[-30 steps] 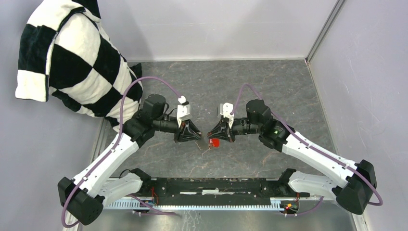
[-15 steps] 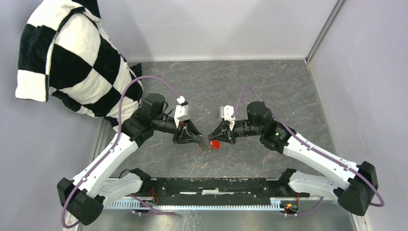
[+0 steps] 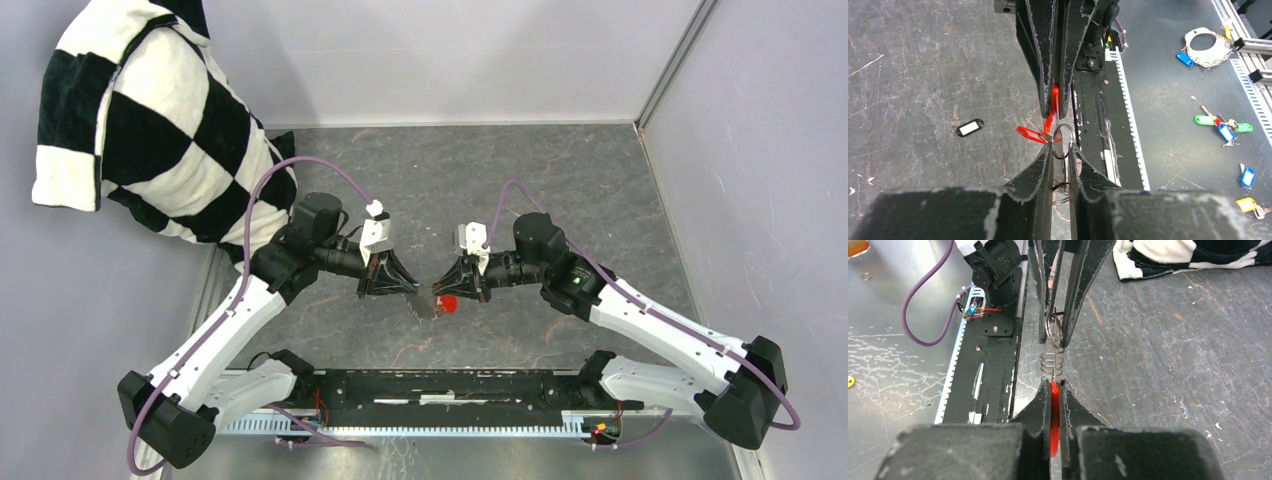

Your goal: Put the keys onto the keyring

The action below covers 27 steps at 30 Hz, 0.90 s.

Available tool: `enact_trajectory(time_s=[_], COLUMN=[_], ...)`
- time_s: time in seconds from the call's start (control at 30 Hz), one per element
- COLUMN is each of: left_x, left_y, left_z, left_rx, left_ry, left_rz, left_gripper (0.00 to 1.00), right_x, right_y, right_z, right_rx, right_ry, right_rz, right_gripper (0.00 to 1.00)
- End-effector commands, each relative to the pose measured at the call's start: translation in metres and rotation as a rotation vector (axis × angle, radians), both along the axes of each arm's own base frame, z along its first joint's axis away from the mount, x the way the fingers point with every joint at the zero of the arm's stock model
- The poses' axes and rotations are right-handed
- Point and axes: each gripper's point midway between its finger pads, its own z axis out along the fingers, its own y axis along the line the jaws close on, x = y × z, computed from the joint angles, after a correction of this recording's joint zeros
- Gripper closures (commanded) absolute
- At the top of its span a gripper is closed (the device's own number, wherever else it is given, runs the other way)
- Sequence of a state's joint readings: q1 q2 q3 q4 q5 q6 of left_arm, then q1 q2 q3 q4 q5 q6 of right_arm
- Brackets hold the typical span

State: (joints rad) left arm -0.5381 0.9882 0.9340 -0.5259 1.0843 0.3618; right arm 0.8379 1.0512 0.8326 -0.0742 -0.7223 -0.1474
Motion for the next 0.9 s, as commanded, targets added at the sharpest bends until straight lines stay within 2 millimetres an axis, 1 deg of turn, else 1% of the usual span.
enact_trajectory(time_s=[0.0,0.07,0.17,0.23,0.27,0.37,0.57,0.73,0.87], left_x=[-0.004,-0.005,-0.009,-0.015,-0.019,-0.032,-0.038,-0.039,-0.038], left_y=[-0.001,-0.002,-0.002,0.000,0.002,0.007,0.010,0.011,0.011], left_z=[0.022,0.023,0.025,0.027,0.027,0.025,0.028,0.026,0.025], left_rx=[-0.062,-0.072,-0.089,-0.100,-0.102,-0.113,-0.131,-0.132,-0.126], left_ry=[-0.049,-0.039,-0.041,-0.063,-0.089,-0.137,-0.167,-0.187,-0.194], left_rz=[-0.038,-0.040,-0.048,-0.078,-0.105,-0.173,-0.196,-0.196,-0.190], left_gripper=[0.98,0.98,0.98,0.98,0.98,0.98,0.98,0.98,0.98], right_x=[-0.006,-0.008,-0.016,-0.016,-0.015,-0.012,-0.018,-0.018,-0.024], right_y=[0.002,0.005,0.008,0.009,0.009,0.009,0.020,0.031,0.035], right_z=[0.015,0.029,0.049,0.061,0.068,0.079,0.076,0.074,0.066], right_rx=[0.063,0.120,0.184,0.216,0.231,0.249,0.229,0.193,0.157], right_ry=[-0.056,-0.070,-0.088,-0.115,-0.135,-0.187,-0.164,-0.169,-0.161], right_rz=[0.034,0.056,0.101,0.107,0.103,0.103,0.188,0.204,0.231], right_gripper=[0.94,0.90,0.76,0.70,0.68,0.65,0.64,0.64,0.64])
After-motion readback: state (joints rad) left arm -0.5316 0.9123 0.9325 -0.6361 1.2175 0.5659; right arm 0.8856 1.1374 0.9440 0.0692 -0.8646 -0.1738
